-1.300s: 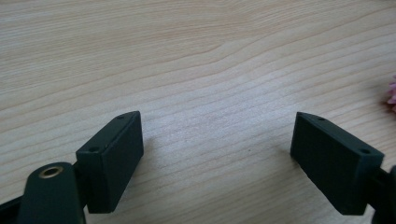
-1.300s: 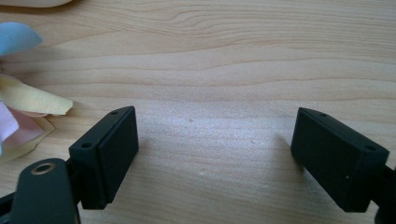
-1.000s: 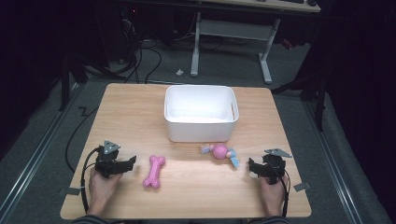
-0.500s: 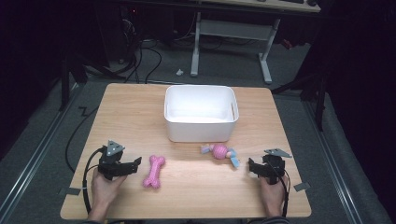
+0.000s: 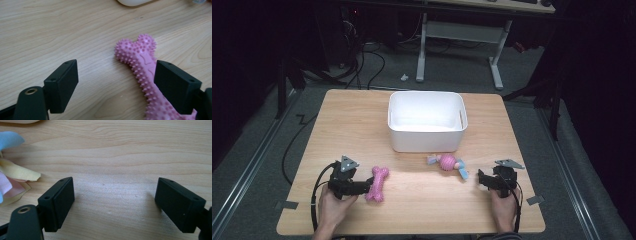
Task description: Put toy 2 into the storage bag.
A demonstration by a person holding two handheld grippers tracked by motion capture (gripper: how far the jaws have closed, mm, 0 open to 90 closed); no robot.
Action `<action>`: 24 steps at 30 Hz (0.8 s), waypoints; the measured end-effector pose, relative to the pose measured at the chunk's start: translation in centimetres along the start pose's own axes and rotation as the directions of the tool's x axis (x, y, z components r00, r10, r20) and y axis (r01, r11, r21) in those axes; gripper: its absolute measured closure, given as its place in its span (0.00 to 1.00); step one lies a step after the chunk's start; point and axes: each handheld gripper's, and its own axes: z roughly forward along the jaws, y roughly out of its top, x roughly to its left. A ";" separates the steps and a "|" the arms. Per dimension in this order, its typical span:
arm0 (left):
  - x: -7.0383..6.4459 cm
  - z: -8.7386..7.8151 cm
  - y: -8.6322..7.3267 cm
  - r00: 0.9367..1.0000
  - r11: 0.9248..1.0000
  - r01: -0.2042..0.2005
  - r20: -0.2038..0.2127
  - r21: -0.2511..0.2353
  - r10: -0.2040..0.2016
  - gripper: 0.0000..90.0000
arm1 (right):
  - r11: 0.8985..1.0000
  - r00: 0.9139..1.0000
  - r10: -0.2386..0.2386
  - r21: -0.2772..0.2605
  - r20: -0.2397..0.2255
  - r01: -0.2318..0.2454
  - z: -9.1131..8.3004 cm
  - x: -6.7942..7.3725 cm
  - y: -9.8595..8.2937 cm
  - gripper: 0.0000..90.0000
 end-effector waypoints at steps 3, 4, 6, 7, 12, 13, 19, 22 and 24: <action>-0.6 0.2 0.1 1.000 1.000 -0.009 0.010 0.003 0.009 0.22 | 1.000 1.000 -0.001 0.000 0.000 0.001 0.0 0.0 0.0 0.18; -0.8 0.3 0.1 1.000 1.000 -0.008 0.018 0.007 0.008 0.23 | 1.000 1.000 -0.001 0.000 0.000 0.001 0.0 0.0 0.0 0.18; -1.1 0.5 0.3 1.000 1.000 -0.011 0.024 0.011 0.011 0.24 | 1.000 1.000 -0.001 0.000 0.000 0.001 0.0 0.0 0.0 0.18; -1.3 0.6 0.3 1.000 1.000 -0.014 0.027 0.015 0.014 0.24 | 1.000 1.000 -0.001 0.000 0.000 0.001 0.0 0.0 0.0 0.18; -2.0 1.2 0.8 0.999 0.999 -0.026 0.039 0.037 0.024 0.22 | 1.000 1.000 -0.002 0.000 -0.001 0.002 0.0 0.0 0.0 0.18; -2.2 1.4 0.9 0.999 0.999 -0.026 0.036 0.040 0.025 0.22 | 1.000 1.000 -0.004 -0.001 -0.001 0.004 0.0 0.0 0.0 0.18; -2.8 2.0 1.1 0.999 0.997 -0.031 0.021 0.068 0.029 0.24 | 1.000 1.000 -0.004 0.000 -0.002 0.004 0.0 0.0 0.0 0.18; -2.8 2.2 1.0 1.000 0.997 -0.022 0.016 0.079 0.021 0.25 | 1.000 1.000 -0.005 0.000 -0.003 0.005 0.0 0.0 0.0 0.18; -2.8 2.4 0.9 1.000 0.996 -0.016 0.013 0.085 0.014 0.26 | 1.000 1.000 -0.006 0.000 -0.005 0.006 0.0 0.0 0.0 0.18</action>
